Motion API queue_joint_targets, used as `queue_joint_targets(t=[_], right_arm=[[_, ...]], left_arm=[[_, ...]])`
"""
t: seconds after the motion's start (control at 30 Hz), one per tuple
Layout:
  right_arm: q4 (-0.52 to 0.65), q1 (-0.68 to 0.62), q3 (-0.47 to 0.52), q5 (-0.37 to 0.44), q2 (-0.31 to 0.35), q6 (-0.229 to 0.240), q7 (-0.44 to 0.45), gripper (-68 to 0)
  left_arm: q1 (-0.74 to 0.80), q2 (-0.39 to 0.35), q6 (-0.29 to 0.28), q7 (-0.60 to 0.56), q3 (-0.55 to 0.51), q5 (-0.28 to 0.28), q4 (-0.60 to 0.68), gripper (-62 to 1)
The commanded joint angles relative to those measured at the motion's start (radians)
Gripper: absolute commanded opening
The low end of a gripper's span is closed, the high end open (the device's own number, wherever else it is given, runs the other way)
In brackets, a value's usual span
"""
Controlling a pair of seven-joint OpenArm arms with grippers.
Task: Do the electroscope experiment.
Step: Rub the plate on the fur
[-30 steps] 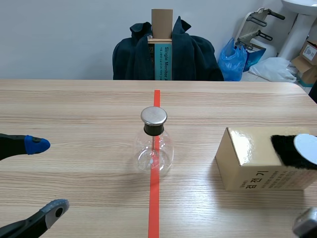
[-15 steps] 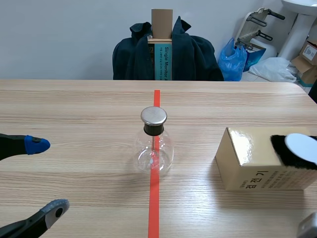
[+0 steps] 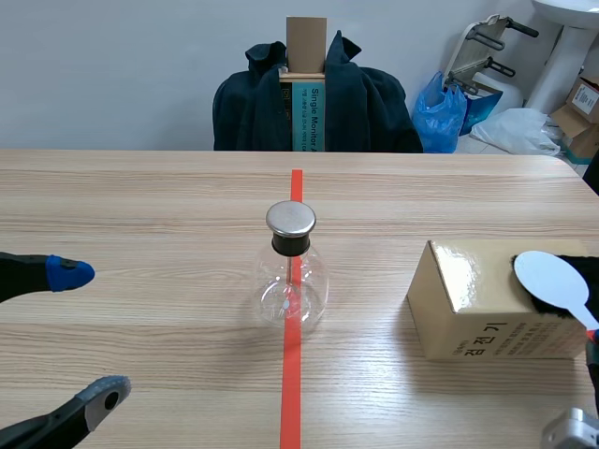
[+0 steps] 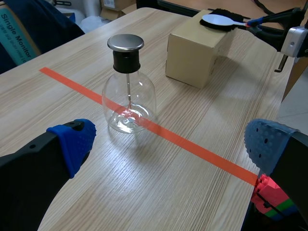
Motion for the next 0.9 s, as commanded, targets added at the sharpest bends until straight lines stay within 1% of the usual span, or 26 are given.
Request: queue_joint_targets(t=[0.0, 0.1, 0.3, 0.7, 0.87], right_arm=[[0.015, -0.002, 0.018, 0.018, 0.019, -0.058, -0.051, -66.4], [0.015, -0.002, 0.018, 0.012, 0.021, -0.058, -0.060, -66.4], [0.015, -0.002, 0.016, 0.005, 0.021, -0.058, 0.025, -66.4], [0.015, -0.002, 0.016, 0.006, 0.022, -0.058, 0.023, -66.4], [0.026, -0.003, 0.017, 0.019, 0.041, -0.058, 0.017, -66.4]], left_arm=[[-0.006, 0.004, 0.003, -0.013, 0.001, -0.006, 0.007, 1.4], [-0.006, 0.004, 0.003, -0.013, 0.001, -0.006, 0.007, 1.4], [-0.006, 0.004, 0.003, -0.013, 0.001, -0.006, 0.007, 1.4], [-0.006, 0.004, 0.003, -0.013, 0.001, -0.006, 0.007, 1.4], [-0.006, 0.004, 0.003, -0.013, 0.001, -0.005, 0.007, 1.4]])
